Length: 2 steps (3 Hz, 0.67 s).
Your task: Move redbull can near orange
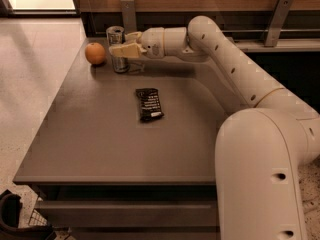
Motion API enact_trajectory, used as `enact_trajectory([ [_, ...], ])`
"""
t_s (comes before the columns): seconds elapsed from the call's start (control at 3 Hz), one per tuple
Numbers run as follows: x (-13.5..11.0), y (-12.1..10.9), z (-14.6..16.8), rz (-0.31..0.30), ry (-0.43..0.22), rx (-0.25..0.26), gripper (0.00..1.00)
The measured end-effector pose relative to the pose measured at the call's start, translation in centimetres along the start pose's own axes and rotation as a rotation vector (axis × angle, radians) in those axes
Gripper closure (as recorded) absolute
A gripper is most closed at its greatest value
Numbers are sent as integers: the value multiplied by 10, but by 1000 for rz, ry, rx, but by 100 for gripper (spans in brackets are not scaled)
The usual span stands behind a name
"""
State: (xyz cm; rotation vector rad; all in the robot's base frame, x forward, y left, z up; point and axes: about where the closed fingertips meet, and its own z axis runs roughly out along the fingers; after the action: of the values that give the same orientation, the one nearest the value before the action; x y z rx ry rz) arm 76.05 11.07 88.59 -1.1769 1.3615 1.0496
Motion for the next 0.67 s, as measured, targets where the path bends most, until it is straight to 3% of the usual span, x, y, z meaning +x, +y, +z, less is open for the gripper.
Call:
enact_trajectory([
  [0.33,0,1,3,1,0,-5,74],
  [0.67,0,3,8,1,-1,-12,43],
])
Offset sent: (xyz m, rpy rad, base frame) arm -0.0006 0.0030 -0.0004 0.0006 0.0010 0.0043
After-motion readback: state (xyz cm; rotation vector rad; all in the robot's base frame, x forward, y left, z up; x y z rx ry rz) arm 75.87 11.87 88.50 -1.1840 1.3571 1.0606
